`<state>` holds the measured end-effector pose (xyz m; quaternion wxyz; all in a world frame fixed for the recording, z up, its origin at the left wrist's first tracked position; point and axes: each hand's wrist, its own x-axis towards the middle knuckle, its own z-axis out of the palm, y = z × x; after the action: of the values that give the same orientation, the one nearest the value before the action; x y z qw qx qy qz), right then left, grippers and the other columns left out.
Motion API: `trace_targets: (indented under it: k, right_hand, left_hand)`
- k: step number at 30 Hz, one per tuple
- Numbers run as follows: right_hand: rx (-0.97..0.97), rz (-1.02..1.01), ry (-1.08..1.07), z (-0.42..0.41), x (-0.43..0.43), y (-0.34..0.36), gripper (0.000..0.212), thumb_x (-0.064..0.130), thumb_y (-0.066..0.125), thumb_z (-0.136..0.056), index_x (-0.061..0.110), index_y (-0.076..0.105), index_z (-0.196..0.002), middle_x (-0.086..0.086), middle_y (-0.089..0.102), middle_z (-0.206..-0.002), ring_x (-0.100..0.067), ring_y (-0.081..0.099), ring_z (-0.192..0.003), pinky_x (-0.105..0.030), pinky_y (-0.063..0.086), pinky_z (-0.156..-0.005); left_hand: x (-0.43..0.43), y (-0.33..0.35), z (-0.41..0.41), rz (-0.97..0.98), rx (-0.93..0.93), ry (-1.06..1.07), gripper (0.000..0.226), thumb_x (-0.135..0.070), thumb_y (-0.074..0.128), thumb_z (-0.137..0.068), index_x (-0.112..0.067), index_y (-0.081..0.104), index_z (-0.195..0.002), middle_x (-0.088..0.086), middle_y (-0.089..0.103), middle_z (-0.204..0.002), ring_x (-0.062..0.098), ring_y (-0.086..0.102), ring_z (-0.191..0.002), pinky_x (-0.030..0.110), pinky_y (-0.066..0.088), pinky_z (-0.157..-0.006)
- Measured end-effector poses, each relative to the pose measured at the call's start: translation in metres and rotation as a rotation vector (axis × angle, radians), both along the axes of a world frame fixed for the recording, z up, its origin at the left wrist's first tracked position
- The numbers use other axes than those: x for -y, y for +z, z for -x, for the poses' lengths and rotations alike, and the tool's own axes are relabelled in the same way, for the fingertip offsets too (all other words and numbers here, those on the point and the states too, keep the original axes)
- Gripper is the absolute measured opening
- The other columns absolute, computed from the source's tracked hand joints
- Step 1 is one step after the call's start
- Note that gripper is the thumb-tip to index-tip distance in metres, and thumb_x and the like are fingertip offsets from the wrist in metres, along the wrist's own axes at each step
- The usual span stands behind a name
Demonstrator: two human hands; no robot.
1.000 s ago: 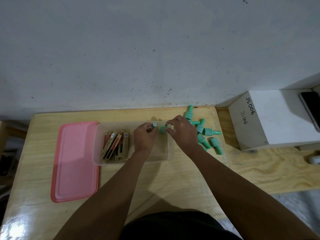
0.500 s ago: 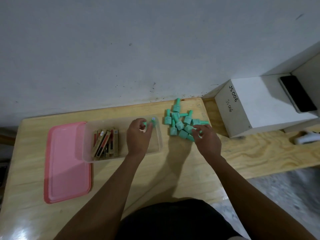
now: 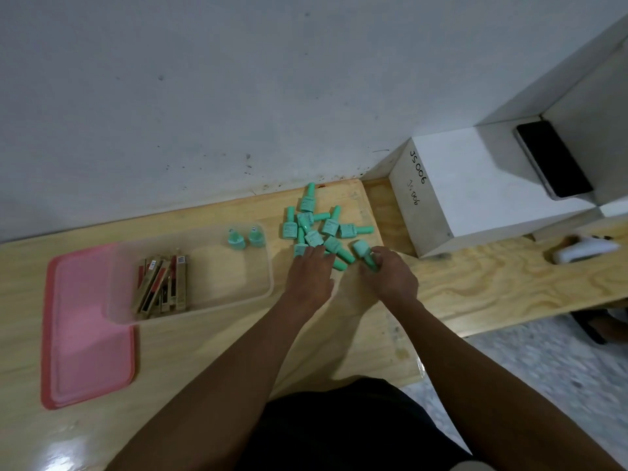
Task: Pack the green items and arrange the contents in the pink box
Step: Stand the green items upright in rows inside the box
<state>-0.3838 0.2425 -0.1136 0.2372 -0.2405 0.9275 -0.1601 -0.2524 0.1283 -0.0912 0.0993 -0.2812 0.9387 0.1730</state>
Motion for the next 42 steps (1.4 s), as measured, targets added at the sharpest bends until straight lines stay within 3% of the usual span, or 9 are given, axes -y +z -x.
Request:
trace_targets:
  k: [6,11,16,20,24,28,32,37,42]
  right_hand:
    - [0.065,0.089,0.008,0.010,-0.005,-0.005,0.039,0.043,0.063,-0.087,0.033,0.055,-0.124,0.006,0.068,-0.112,-0.013,0.064,-0.095,-0.035,0.056,-0.073]
    - [0.102,0.242,-0.039,0.021,-0.010,-0.002,0.035,0.031,0.067,-0.087,0.020,0.064,-0.121,-0.001,0.071,-0.112,-0.013,0.067,-0.093,-0.034,0.058,-0.078]
    - [0.333,0.401,-0.175,0.029,-0.009,0.008,0.031,0.034,0.058,-0.095,0.015,0.069,-0.116,-0.002,0.072,-0.106,-0.010,0.067,-0.091,-0.034,0.059,-0.078]
    - [0.532,0.487,-0.245,0.027,-0.005,0.024,0.032,0.041,0.055,-0.095,0.016,0.071,-0.109,0.001,0.070,-0.093,-0.011,0.063,-0.083,-0.032,0.056,-0.073]
    - [0.601,0.548,-0.219,0.017,0.006,0.041,0.028,0.038,0.056,-0.096,0.017,0.068,-0.111,0.005,0.068,-0.092,-0.007,0.060,-0.081,-0.029,0.056,-0.071]
    - [0.528,0.593,-0.126,0.000,0.022,0.059,0.008,0.033,0.060,-0.095,0.030,0.067,-0.093,0.008,0.068,-0.090,-0.005,0.061,-0.079,-0.028,0.056,-0.074]
    - [0.479,0.632,-0.021,-0.021,0.043,0.071,0.016,0.027,0.065,-0.092,0.018,0.071,-0.103,0.007,0.070,-0.096,-0.003,0.066,-0.086,-0.022,0.056,-0.075]
    - [0.336,0.640,0.111,-0.055,0.082,0.075,0.022,0.031,0.072,-0.086,0.016,0.072,-0.101,0.005,0.072,-0.091,-0.006,0.068,-0.083,-0.020,0.055,-0.073]
    - [0.076,0.438,0.286,-0.089,0.119,0.075,0.027,0.044,0.071,-0.083,0.025,0.073,-0.103,0.011,0.069,-0.087,-0.005,0.063,-0.078,-0.026,0.051,-0.071]
  left_hand:
    - [0.008,-0.012,0.008,0.210,0.033,-0.128,0.036,-0.019,0.053,-0.089,-0.018,0.055,-0.125,0.007,0.048,-0.133,0.027,0.044,-0.121,0.041,0.037,-0.097]
    - [0.010,-0.015,0.019,0.212,0.049,-0.134,0.031,-0.020,0.051,-0.091,-0.020,0.062,-0.120,0.009,0.047,-0.138,0.029,0.045,-0.123,0.044,0.038,-0.098]
    - [0.011,-0.020,0.021,0.201,-0.004,-0.119,0.027,-0.024,0.051,-0.093,-0.017,0.061,-0.117,0.007,0.053,-0.128,0.027,0.049,-0.118,0.042,0.041,-0.095]
    - [0.015,-0.010,0.016,-0.072,-0.199,0.079,0.027,-0.027,0.050,-0.094,-0.009,0.059,-0.114,0.008,0.056,-0.110,0.025,0.052,-0.103,0.038,0.045,-0.083]
    - [0.021,0.013,-0.001,-0.405,-0.402,0.394,0.018,-0.021,0.055,-0.092,-0.004,0.061,-0.092,0.006,0.058,-0.086,0.022,0.055,-0.078,0.030,0.041,-0.067]
    - [0.034,0.042,-0.031,-0.564,-0.495,0.621,0.018,-0.021,0.057,-0.091,-0.011,0.068,-0.101,0.001,0.069,-0.093,0.012,0.063,-0.082,0.014,0.048,-0.065]
    - [0.051,0.063,-0.069,-0.616,-0.583,0.776,0.016,-0.024,0.056,-0.092,-0.017,0.069,-0.100,-0.004,0.068,-0.090,0.014,0.066,-0.087,0.028,0.053,-0.076]
    - [0.072,0.075,-0.112,-0.563,-0.619,0.840,0.027,-0.036,0.054,-0.094,-0.018,0.067,-0.109,-0.007,0.067,-0.088,0.011,0.062,-0.073,0.031,0.053,-0.065]
    - [0.094,0.068,-0.139,-0.425,-0.628,0.798,0.023,-0.030,0.059,-0.091,-0.016,0.069,-0.107,-0.003,0.069,-0.092,0.004,0.058,-0.067,0.012,0.041,-0.054]
